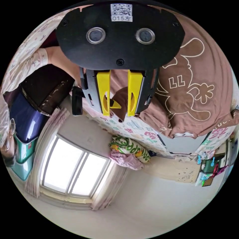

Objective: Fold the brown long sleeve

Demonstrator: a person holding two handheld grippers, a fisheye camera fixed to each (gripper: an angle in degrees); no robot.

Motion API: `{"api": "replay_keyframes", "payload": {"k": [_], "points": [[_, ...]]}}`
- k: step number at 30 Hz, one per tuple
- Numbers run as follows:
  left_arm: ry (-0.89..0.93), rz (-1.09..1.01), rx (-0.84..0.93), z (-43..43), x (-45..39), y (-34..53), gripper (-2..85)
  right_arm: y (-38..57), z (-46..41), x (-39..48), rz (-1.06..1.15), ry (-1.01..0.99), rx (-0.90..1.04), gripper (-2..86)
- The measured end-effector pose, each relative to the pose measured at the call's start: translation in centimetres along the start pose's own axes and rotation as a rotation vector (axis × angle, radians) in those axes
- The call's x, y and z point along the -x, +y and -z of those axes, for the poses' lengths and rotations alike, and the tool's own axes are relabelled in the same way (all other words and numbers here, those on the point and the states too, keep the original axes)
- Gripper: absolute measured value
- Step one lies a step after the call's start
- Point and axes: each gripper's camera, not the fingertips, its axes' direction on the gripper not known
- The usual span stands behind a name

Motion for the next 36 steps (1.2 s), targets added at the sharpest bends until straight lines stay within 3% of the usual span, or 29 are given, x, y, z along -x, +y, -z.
{"api": "replay_keyframes", "payload": {"k": [4,7,12,18,23,27,31,33,36], "points": [[0.021,0.087,0.098,-0.9,3.6,2.4,15.9,5.2,-0.8,-0.4,0.192,-0.006,0.074,4.2],[0.06,0.13,0.062,0.1,5.7,4.2,15.9,9.6,-1.3,-2.2,0.332,-0.002,0.161,4.3],[0.02,0.175,0.104,0.6,9.0,7.2,9.6,16.7,0.4,-7.4,0.487,-0.011,0.199,4.6],[-0.031,0.213,0.02,6.8,12.6,12.5,1.5,21.0,4.2,-16.6,0.476,-0.107,0.179,2.4],[-0.287,0.309,-0.002,16.0,16.9,19.4,0.4,22.7,6.1,-24.0,0.416,-0.176,0.192,0.3],[-0.369,0.413,0.093,17.0,21.6,23.8,1.0,22.9,6.8,-30.8,0.368,-0.191,0.248,0.7],[-0.312,0.476,0.163,16.2,24.2,26.2,5.3,22.4,7.7,-37.5,0.199,-0.201,0.312,3.9],[-0.332,0.464,0.179,16.1,24.2,26.7,7.3,22.6,8.4,-39.1,0.239,-0.231,0.375,5.7],[-0.378,0.448,0.195,16.3,24.0,27.8,8.3,24.0,8.4,-39.1,0.352,-0.091,0.385,7.5]]}}
